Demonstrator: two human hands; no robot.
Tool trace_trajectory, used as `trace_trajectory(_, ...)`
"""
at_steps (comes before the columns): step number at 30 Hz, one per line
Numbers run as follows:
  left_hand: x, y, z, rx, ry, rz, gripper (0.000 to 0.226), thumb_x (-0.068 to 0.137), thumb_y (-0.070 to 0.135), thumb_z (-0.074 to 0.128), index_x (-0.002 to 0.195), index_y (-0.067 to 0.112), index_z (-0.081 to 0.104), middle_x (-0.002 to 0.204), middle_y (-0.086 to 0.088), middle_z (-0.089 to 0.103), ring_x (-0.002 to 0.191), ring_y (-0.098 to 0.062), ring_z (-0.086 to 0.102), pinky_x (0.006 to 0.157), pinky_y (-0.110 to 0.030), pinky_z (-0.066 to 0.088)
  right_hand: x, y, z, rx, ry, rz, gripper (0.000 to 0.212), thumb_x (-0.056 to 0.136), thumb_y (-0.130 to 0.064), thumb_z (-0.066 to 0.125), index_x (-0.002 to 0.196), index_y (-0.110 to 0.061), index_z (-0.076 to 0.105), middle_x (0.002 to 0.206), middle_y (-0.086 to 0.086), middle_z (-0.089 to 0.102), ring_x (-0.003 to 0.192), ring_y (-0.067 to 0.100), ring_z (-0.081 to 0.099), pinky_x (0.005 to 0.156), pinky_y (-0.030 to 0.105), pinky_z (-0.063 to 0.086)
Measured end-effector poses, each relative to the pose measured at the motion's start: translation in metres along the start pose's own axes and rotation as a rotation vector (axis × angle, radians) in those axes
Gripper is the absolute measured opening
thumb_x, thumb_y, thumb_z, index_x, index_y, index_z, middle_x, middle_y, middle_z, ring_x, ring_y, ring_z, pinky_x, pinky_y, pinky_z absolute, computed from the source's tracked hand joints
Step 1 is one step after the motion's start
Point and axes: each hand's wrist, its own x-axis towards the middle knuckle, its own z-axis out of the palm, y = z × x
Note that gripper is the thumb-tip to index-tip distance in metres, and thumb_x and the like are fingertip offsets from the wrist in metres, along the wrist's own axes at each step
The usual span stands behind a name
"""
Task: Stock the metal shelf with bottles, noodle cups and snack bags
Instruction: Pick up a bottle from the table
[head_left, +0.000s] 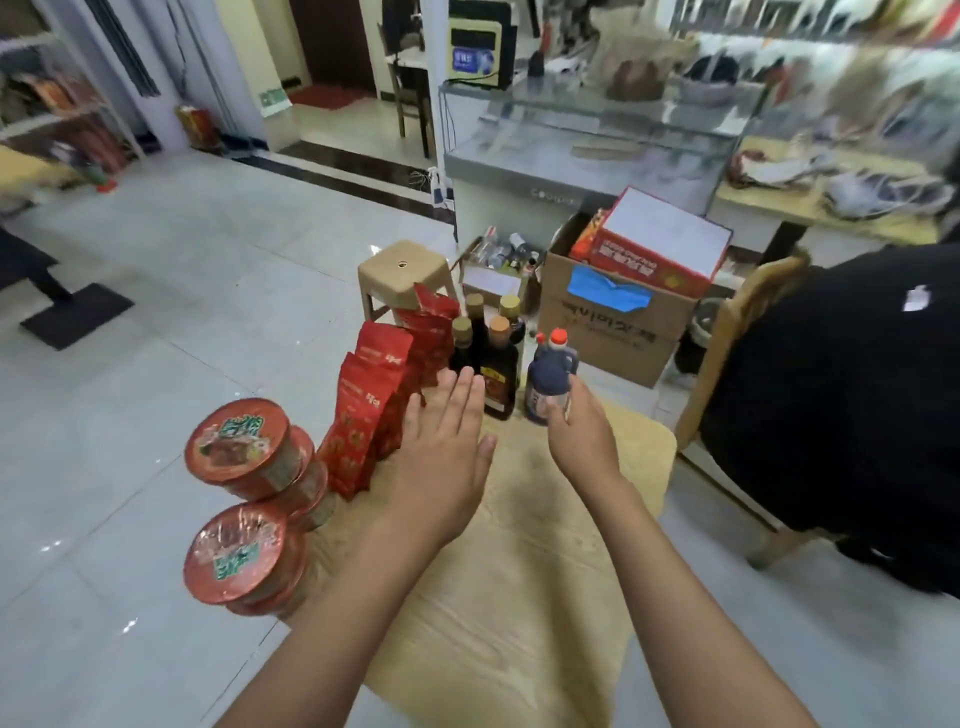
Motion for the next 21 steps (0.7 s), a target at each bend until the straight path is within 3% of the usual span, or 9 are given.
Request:
trace_trajectory(3, 0.031, 0.015, 0.017, -0.029, -0.025, -0.02, 0.07, 0.093, 0.045, -0.002, 0.156, 0.016, 0.001, 0.164, 0.0, -0.001, 0.149, -0.014, -0.011, 0.122, -0.046, 0.002, 0.05, 0.009, 0.004, 0.064, -0.014, 0.099, 0.045, 0.098, -0.033, 0.044, 0.14, -0.016, 0.045, 0.14, 0.009, 0.054, 0.123, 0.032, 0.052, 0.098, 0.042, 0.047)
trace_trajectory(8, 0.07, 0.019, 0.028, -0.076, -0.007, -0.042, 0.066, 0.098, 0.044, 0.005, 0.156, 0.014, 0.003, 0.164, -0.001, 0.001, 0.15, -0.014, -0.007, 0.121, -0.039, -0.004, 0.104, 0.012, 0.015, 0.08, 0.007, 0.148, 0.055, 0.101, -0.027, 0.045, 0.153, -0.023, 0.028, 0.158, 0.0, 0.034, 0.14, 0.026, 0.039, 0.11, 0.039, 0.038)
trace_trajectory(10, 0.074, 0.013, 0.029, -0.092, -0.025, -0.065, 0.061, 0.104, 0.041, 0.014, 0.156, 0.014, 0.0, 0.164, -0.001, -0.003, 0.15, -0.013, -0.01, 0.121, -0.037, -0.006, 0.119, 0.015, 0.019, 0.052, -0.005, 0.146, 0.055, 0.101, -0.027, 0.048, 0.152, -0.023, 0.029, 0.156, 0.0, 0.036, 0.139, 0.026, 0.039, 0.109, 0.039, 0.038)
trace_trajectory(14, 0.077, 0.002, 0.027, -0.117, -0.066, -0.098, 0.061, 0.105, 0.041, 0.018, 0.156, 0.015, -0.003, 0.164, 0.001, -0.007, 0.149, -0.012, -0.013, 0.122, -0.037, -0.005, 0.137, 0.024, 0.027, 0.114, 0.058, 0.167, 0.036, 0.092, -0.022, 0.061, 0.127, -0.017, 0.053, 0.125, 0.007, 0.06, 0.114, 0.03, 0.056, 0.092, 0.04, 0.049)
trace_trajectory(17, 0.075, -0.004, 0.029, -0.102, -0.1, -0.106, 0.06, 0.105, 0.04, 0.018, 0.156, 0.015, 0.0, 0.164, 0.0, -0.005, 0.149, -0.014, -0.014, 0.122, -0.035, -0.005, 0.125, 0.029, 0.027, 0.193, 0.007, 0.22, 0.042, 0.087, -0.01, 0.061, 0.126, -0.022, 0.051, 0.105, 0.001, 0.06, 0.097, 0.026, 0.057, 0.083, 0.039, 0.051)
trace_trajectory(21, 0.061, -0.003, 0.031, -0.11, -0.131, -0.119, 0.059, 0.105, 0.04, 0.019, 0.157, 0.013, 0.005, 0.164, -0.001, 0.0, 0.149, -0.015, -0.014, 0.12, -0.031, -0.008, 0.097, 0.038, 0.017, 0.367, 0.017, 0.235, 0.026, 0.085, -0.007, 0.068, 0.109, -0.017, 0.065, 0.096, 0.001, 0.062, 0.09, 0.021, 0.056, 0.072, 0.031, 0.047)
